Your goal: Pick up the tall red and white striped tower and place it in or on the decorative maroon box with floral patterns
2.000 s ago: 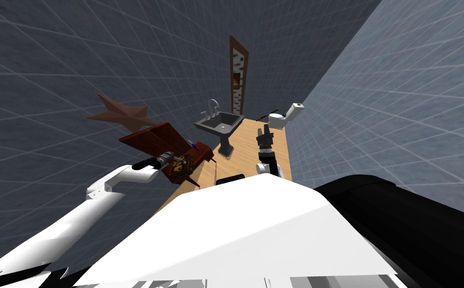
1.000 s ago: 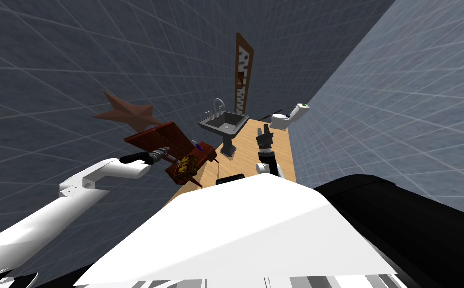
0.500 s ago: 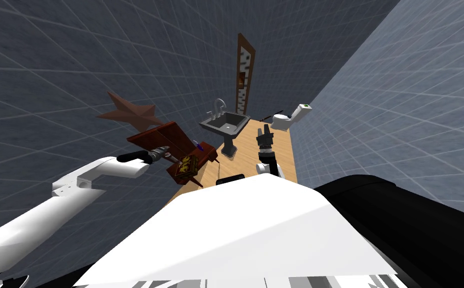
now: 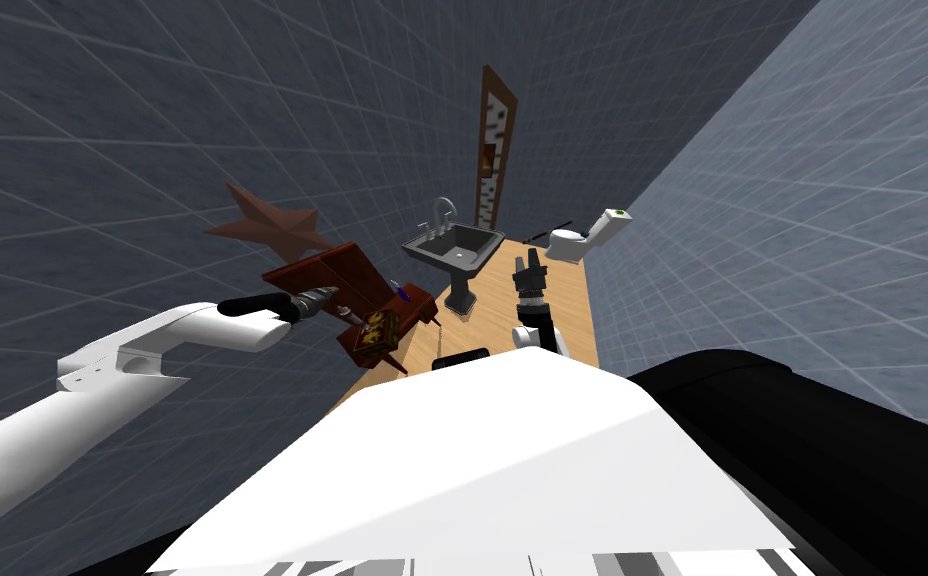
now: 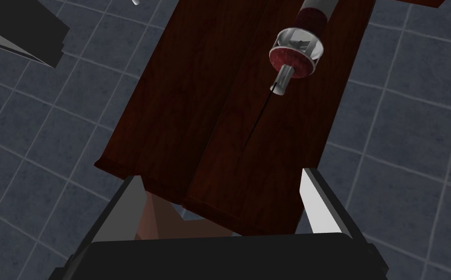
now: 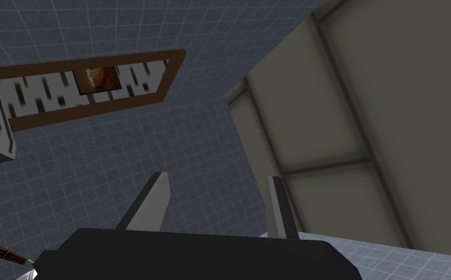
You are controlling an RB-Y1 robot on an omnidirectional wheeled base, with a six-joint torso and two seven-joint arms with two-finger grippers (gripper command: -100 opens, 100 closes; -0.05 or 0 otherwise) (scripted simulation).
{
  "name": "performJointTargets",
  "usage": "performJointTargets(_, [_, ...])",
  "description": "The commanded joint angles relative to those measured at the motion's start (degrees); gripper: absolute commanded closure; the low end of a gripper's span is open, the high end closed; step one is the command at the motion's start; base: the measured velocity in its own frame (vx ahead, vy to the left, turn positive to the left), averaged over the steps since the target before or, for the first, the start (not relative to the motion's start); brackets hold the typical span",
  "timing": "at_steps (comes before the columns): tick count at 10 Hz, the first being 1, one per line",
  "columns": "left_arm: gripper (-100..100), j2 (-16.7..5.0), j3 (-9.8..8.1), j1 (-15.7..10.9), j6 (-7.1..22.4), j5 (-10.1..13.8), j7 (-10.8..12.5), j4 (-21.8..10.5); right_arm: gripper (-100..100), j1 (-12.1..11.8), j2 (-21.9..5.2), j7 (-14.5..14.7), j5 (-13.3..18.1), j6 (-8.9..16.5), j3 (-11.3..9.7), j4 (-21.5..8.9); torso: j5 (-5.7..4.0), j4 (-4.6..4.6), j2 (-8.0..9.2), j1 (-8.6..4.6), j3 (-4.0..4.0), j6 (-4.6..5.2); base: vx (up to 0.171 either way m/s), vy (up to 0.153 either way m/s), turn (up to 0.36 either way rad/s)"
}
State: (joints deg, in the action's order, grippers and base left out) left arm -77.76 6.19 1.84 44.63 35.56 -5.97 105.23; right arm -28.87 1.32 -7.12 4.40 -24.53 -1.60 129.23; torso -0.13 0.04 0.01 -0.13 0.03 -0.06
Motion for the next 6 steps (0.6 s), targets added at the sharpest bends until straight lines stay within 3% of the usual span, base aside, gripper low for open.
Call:
performJointTargets(1, [0,0.0,0.0,0.0,0.0,0.0,0.0,0.0,0,0.0,0.0,0.0,0.0,0.0,0.0,0.0,0.0,0.0,0.0,0.0,0.0,0.0,0.0,0.0,0.0])
performJointTargets(6, [0,0.01,0.0,0.0,-0.01,-0.01,0.0,-0.01,0,0.0,0.0,0.0,0.0,0.0,0.0,0.0,-0.02,0.02,0.06,-0.05,0.04,0.0,0.0,0.0,0.0])
